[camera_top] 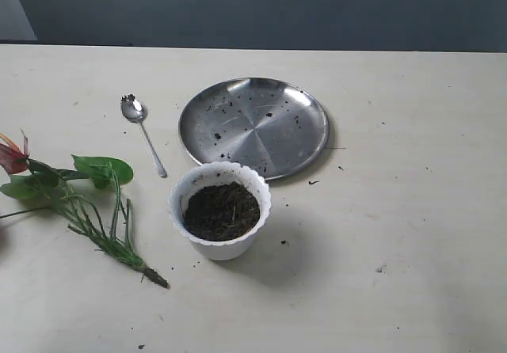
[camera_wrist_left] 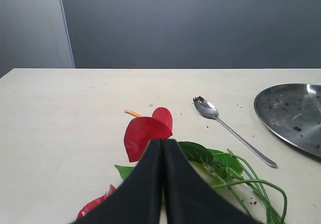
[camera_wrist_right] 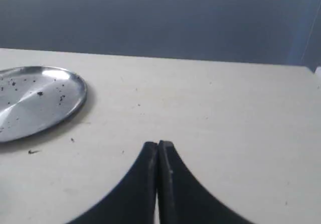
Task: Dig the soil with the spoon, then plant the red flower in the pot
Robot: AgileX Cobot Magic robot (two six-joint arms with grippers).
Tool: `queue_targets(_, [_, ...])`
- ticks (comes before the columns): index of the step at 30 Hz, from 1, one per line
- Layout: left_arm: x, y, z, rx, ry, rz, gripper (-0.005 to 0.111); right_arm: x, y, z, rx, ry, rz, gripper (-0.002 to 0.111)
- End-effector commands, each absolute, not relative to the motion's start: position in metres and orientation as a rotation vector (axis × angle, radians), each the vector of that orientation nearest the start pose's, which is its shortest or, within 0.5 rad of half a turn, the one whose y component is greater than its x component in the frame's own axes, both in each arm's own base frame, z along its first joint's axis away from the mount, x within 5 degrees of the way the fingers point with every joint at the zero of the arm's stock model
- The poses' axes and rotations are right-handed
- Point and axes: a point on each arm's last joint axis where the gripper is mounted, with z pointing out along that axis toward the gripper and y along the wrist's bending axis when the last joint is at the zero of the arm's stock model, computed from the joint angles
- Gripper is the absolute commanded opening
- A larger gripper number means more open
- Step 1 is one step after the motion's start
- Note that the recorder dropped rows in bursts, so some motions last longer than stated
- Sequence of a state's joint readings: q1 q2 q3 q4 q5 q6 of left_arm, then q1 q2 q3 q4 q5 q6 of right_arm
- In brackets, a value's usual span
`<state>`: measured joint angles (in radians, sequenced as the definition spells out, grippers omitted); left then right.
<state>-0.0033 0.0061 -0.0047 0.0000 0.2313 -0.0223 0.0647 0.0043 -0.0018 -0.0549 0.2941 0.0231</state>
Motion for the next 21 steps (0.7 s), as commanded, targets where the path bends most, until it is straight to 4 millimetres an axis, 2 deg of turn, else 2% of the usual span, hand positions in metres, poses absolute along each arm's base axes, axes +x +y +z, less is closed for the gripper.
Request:
queue_targets(1, [0.056,-0.001,0.193,-0.008,1.708,-0.025,0.001,0.056,0.003,0.206,-0.021,1.559,0.072,-0.001])
queue_targets(3, [0.056,-0.001,0.193,-0.008,1.708,-0.025,0.001,0.056,0.003,0.216,0.106,1.448,0.212,-0.001])
queue_targets(5, [0.056,-0.001,0.193,-0.008,1.708,-0.025,0.001,0.055,0.0,0.222,0.346,1.355,0.45,-0.001])
queue_targets(7, [0.056,-0.001,0.193,-0.008,1.708,-0.025,0.001,0.056,0.0,0.219,0.535,1.351,0.649,-0.001])
queue_targets(9, [0.056,-0.001,0.193,-0.008,1.708,-0.025,0.001,0.056,0.003,0.213,0.596,1.408,0.741,-0.001])
queue_targets(11, [0.056,-0.001,0.193,-0.008,1.708,-0.025,0.001,0.056,0.004,0.213,0.579,1.425,0.734,-0.001])
queue_targets(14, [0.056,-0.001,0.193,-0.008,1.708,-0.025,0.001,0.053,0.007,0.252,0.289,1.457,0.491,-0.001])
queue_targets(16, [0.056,-0.001,0.193,-0.001,1.71,-0.031,0.001,0.065,0.009,0.279,0.208,1.511,0.398,-0.001])
queue_targets(19, [0.056,-0.001,0.193,0.0,1.709,-0.032,0.001,0.108,0.013,0.332,0.051,1.619,0.258,-0.001])
queue_targets(21, [0.056,-0.001,0.193,0.0,1.709,-0.032,0.001,0.142,0.019,0.352,-0.041,1.713,0.218,-0.001])
